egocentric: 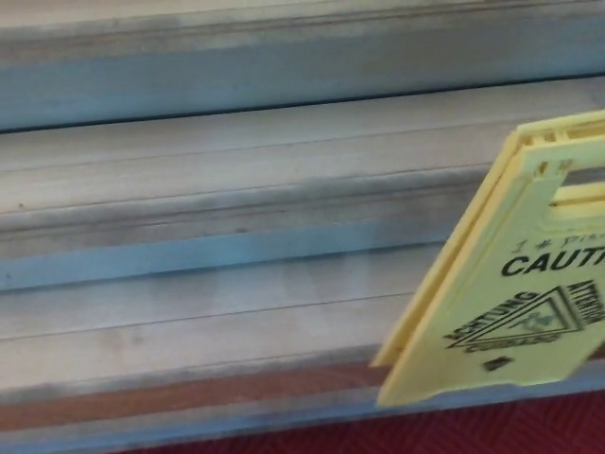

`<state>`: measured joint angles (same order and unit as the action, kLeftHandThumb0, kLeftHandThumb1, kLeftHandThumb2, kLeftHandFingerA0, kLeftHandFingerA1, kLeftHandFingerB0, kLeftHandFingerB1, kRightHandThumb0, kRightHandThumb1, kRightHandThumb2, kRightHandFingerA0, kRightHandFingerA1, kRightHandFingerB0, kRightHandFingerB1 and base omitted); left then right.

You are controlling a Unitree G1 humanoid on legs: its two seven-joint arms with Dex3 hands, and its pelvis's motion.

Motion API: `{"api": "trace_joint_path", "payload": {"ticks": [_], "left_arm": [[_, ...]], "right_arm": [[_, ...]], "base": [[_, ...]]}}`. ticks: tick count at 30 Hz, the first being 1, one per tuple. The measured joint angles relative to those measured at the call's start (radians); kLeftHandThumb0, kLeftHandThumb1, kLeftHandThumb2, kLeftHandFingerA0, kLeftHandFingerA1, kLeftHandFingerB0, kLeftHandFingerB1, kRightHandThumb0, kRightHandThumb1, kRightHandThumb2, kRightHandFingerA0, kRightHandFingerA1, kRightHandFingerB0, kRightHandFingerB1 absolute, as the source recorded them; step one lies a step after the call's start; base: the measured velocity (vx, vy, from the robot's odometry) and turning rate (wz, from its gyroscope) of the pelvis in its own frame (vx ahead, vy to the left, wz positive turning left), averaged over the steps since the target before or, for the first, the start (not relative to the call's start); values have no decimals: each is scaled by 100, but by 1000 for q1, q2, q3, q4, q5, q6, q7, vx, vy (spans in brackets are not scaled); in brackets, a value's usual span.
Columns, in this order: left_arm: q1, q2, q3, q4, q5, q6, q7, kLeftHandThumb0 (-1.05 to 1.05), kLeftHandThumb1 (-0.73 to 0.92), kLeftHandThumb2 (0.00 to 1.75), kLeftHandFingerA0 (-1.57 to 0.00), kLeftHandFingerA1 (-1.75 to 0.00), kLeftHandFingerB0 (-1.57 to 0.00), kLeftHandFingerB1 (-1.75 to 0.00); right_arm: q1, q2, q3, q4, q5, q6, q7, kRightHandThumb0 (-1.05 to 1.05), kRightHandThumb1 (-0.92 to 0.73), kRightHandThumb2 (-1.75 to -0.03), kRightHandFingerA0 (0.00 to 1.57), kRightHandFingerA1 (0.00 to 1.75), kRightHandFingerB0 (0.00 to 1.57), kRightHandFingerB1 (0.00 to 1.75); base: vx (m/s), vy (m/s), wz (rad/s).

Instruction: The robot uses its right hand to pick up a caution sign board kept on the stair and turn around and walk towards a pillar and place the sign against it

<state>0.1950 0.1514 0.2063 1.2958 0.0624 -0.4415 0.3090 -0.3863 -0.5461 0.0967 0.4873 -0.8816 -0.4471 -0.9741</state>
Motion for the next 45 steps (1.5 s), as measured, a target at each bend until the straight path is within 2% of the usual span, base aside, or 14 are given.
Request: {"api": "trace_joint_path", "payload": {"ticks": [9,11,12,19,21,23,24,28,30,31,41,42,43,45], "left_arm": [[3,-14,2,-4,-2,1,-2,-3,59,88,-100,-91,-93,-66],[6,-17,2,-4,-2,1,-2,-3,58,86,-100,-89,-91,-65],[8,-19,4,-4,-3,1,-3,-6,62,77,-103,-91,-93,-64],[17,-11,12,-4,-7,2,-7,0,55,91,-101,-96,-94,-68],[18,-12,13,-6,-8,2,-9,6,53,89,-101,-88,-91,-65],[18,-11,9,-5,-7,3,-9,6,53,89,-101,-88,-91,-65],[18,-9,3,-4,-5,3,-8,-2,62,79,-101,-89,-90,-65],[17,-17,2,-1,-4,3,-10,5,56,86,-99,-92,-90,-67],[18,-15,5,-3,-6,3,-10,0,59,79,-98,-87,-90,-65],[18,-17,6,-3,-7,3,-10,5,53,92,-101,-90,-91,-65],[17,-29,13,-2,-9,3,-16,-2,60,80,-102,-96,-93,-68],[16,-29,12,-3,-8,3,-16,-4,61,80,-102,-90,-92,-64],[15,-28,10,-4,-8,3,-16,-2,55,91,-101,-91,-91,-65],[17,-23,6,-6,-6,4,-12,-2,55,92,-100,-89,-90,-65]], "right_arm": [[74,-11,-42,-14,18,-16,-2,-3,-43,-115,104,156,99,123],[80,-14,-45,-14,18,-15,-2,-4,-44,-114,104,156,98,124],[81,-16,-45,-13,17,-14,-2,-4,-44,-114,107,156,99,123],[89,-21,-50,-25,15,-18,-1,-5,-41,-117,105,156,100,123],[92,-18,-50,-28,16,-22,-1,-4,-40,-119,104,156,98,125],[101,-18,-51,-34,18,-22,-1,-4,-40,-119,104,156,98,125],[108,-17,-52,-39,19,-22,-1,-2,-40,-119,104,156,99,123],[127,-11,-60,-49,20,-21,3,-3,-41,-118,105,156,98,124],[133,-12,-65,-49,20,-16,7,-4,-41,-117,105,154,99,122],[136,-12,-65,-49,20,-15,8,-4,-42,-117,106,153,99,121],[147,-47,-78,-44,15,8,12,-5,-41,-117,108,150,102,116],[148,-47,-78,-44,15,8,12,-5,-42,-118,108,151,102,120],[151,-45,-78,-44,16,8,12,-6,-43,-117,108,150,100,121],[163,-43,-78,-49,19,5,13,-7,-43,-117,109,148,101,119]], "base": [[-4,6,-6],[-70,148,-3],[-74,196,-7],[-51,210,-6],[-124,-21,0],[-9,-36,3],[-18,-84,-13],[0,-34,3],[-8,-34,-3],[-21,-62,-17],[-155,2,2],[-242,135,-3],[-191,281,36],[-185,278,-1]]}}
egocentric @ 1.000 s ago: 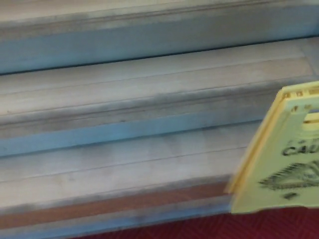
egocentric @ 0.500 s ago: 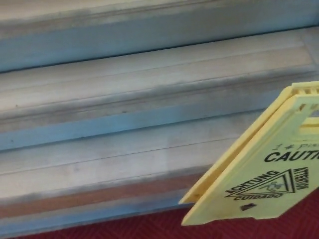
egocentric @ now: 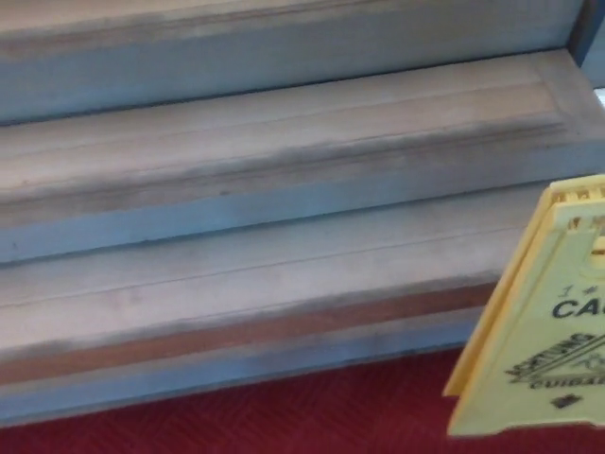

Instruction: The robot uses its right hand to pick up a caution sign board kept on the stair and turn around and walk towards a pillar and place the sign against it

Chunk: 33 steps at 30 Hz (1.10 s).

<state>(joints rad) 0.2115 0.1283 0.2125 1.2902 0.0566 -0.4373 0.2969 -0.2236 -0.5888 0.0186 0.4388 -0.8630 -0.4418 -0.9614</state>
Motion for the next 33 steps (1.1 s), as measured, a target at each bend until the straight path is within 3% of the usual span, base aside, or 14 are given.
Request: {"api": "trace_joint_path", "payload": {"ticks": [3,4,8,13,14,22,23,25,31,32,33], "left_arm": [[7,11,0,-1,-1,0,4,3,57,84,-98,-86,-88,-64],[8,10,1,-1,-1,0,4,2,53,92,-100,-91,-91,-65],[15,10,2,1,-2,0,4,4,51,92,-100,-89,-91,-64],[14,8,-2,0,-1,-1,4,-2,56,85,-98,-90,-89,-65],[19,0,-3,2,-1,-1,3,4,50,96,-101,-88,-91,-65],[16,-6,0,11,-1,-1,3,4,52,89,-102,-85,-91,-62],[16,-6,-1,12,0,-1,3,-6,63,71,-106,-87,-91,-64],[16,-6,-2,17,0,-1,3,-5,59,81,-105,-86,-91,-64],[11,12,-12,21,8,0,9,-6,61,78,-103,-87,-90,-64],[14,14,-14,22,9,0,12,-7,58,83,-102,-93,-92,-64],[16,15,-15,21,9,0,13,-2,56,86,-99,-87,-89,-66]], "right_arm": [[1,1,-2,-12,3,-6,0,-6,-42,-117,110,147,101,116],[2,1,-2,-13,3,-7,0,-5,-42,-115,110,147,102,113],[15,1,-3,-15,3,-11,0,-6,-41,-115,107,149,99,117],[34,8,-8,-11,6,-13,1,-7,-40,-115,109,150,100,117],[39,3,-11,-13,6,-15,2,-8,-41,-115,109,149,101,116],[54,-9,-31,-9,0,-7,2,-7,-42,-113,106,152,100,119],[55,-11,-32,-9,-2,-6,2,-5,-41,-113,104,152,99,117],[58,-13,-33,-9,-3,-5,1,-4,-41,-113,106,148,102,113],[87,-3,-33,-19,1,-11,-4,-5,-40,-115,108,148,102,112],[87,-3,-32,-20,1,-14,-5,-7,-41,-115,107,149,99,116],[87,-3,-32,-20,1,-16,-6,-6,-41,-114,109,149,100,115]], "base": [[-179,251,2],[-244,98,2],[-247,22,-2],[-246,-173,-2],[-283,-309,-12],[-191,-62,-18],[-205,72,-34],[-174,125,-52],[-122,137,-49],[-133,112,-48],[-127,61,-50]]}}
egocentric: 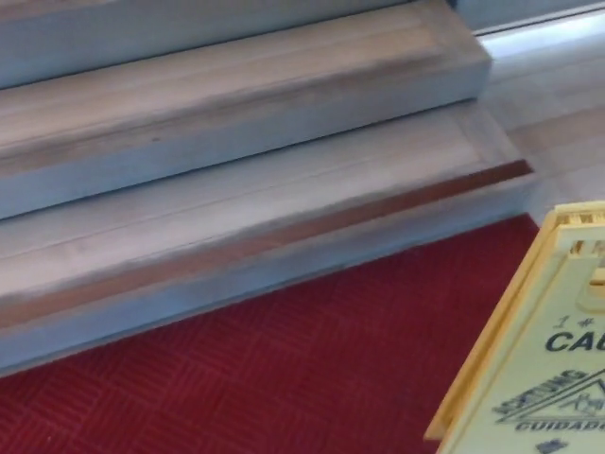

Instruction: The robot uses its right hand to pick up a caution sign board kept on the stair and turn around and walk towards a pillar and place the sign against it

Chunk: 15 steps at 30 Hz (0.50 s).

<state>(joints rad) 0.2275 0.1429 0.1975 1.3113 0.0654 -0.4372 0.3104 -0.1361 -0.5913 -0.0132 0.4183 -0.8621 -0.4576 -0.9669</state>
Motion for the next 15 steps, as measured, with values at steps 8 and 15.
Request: {"api": "trace_joint_path", "payload": {"ticks": [8,15], "left_arm": [[12,-2,1,-18,-1,-1,3,-4,59,80,-99,-86,-88,-64],[2,-26,9,-14,-3,-1,0,-1,57,83,-102,-83,-89,-62]], "right_arm": [[0,0,-1,-1,1,-3,0,-8,-45,-113,112,145,100,113],[9,-5,-12,18,5,-4,0,-9,-46,-109,110,149,99,114]], "base": [[-96,-92,-69],[-34,-115,-74]]}}
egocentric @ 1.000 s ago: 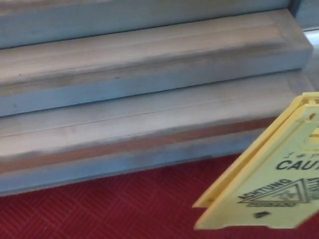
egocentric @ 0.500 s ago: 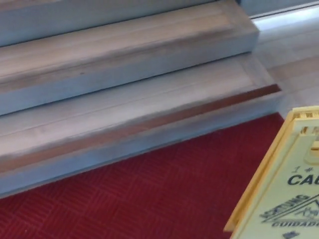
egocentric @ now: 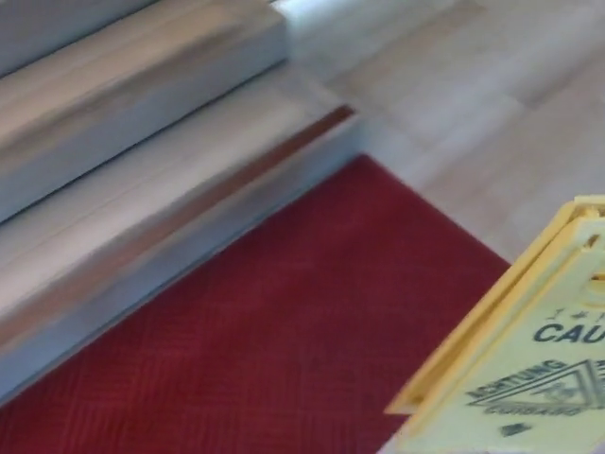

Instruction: The robot uses its right hand to pick up a caution sign board kept on the stair and turn around and walk towards a pillar and place the sign against it

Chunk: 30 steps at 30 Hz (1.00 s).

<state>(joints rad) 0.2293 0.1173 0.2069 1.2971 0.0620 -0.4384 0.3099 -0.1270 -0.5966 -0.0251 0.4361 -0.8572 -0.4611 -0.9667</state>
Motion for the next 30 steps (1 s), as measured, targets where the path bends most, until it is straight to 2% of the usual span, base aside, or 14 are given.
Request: {"api": "trace_joint_path", "payload": {"ticks": [3,4,6,7,11,14,16,19,20,22,23,24,29,30], "left_arm": [[3,0,4,6,-1,0,-1,-1,57,83,-102,-83,-89,-62],[5,0,5,8,-1,0,-1,5,51,90,-101,-86,-90,-65],[6,0,4,9,0,0,-1,5,51,90,-101,-86,-90,-65],[5,0,4,9,0,0,0,-4,55,83,-102,-92,-92,-65],[0,4,4,1,1,-1,2,-4,55,83,-102,-92,-92,-65],[3,17,7,-2,-1,-1,7,-7,61,77,-103,-89,-89,-63],[5,18,-2,-2,3,-1,9,-3,59,82,-102,-85,-88,-64],[5,22,-19,-2,11,-1,17,-6,64,74,-103,-87,-90,-62],[5,23,-23,-2,13,-1,21,-1,59,82,-100,-85,-89,-64],[4,24,-25,-1,12,-1,23,1,59,82,-102,-86,-89,-64],[5,24,-24,-1,12,-1,23,1,57,81,-100,-79,-87,-62],[5,23,-19,0,10,0,24,-5,58,78,-100,-80,-88,-64],[2,8,-20,7,11,1,23,-5,58,78,-100,-80,-88,-64],[2,8,-20,7,11,1,23,-7,62,76,-101,-88,-88,-63]], "right_arm": [[0,-3,-4,0,-3,6,0,-9,-46,-109,110,149,99,114],[0,-6,-7,0,-4,11,0,-8,-44,-109,115,146,102,110],[0,-9,-10,2,-3,12,0,-8,-44,-109,115,146,102,110],[0,-9,-9,5,-3,12,0,-10,-45,-107,114,147,102,110],[9,0,-6,3,0,10,4,-10,-45,-107,114,147,102,110],[9,3,-3,0,0,4,5,-9,-43,-109,113,146,102,109],[9,4,-2,2,1,-1,6,-9,-44,-109,113,146,101,108],[10,7,-1,0,2,-7,11,-8,-45,-106,113,143,102,106],[10,8,-1,0,3,-8,13,-9,-45,-107,114,141,103,106],[10,9,-2,-2,3,-8,19,-10,-46,-105,113,141,103,105],[10,9,-2,-2,3,-8,20,-9,-45,-105,112,144,102,106],[19,18,1,4,3,-4,30,-7,-44,-105,112,147,102,108],[18,0,-15,5,3,8,37,-7,-44,-105,112,147,102,108],[18,0,-16,5,3,10,37,-9,-45,-103,110,149,101,109]], "base": [[-12,34,-89],[-83,123,-96],[-75,167,-93],[-77,217,-97],[-40,302,-79],[-105,123,-70],[-77,17,-55],[-49,-61,-53],[-44,-111,-51],[-38,-206,-47],[-35,-261,-43],[95,-365,-56],[56,-238,-39],[58,-124,-30]]}}
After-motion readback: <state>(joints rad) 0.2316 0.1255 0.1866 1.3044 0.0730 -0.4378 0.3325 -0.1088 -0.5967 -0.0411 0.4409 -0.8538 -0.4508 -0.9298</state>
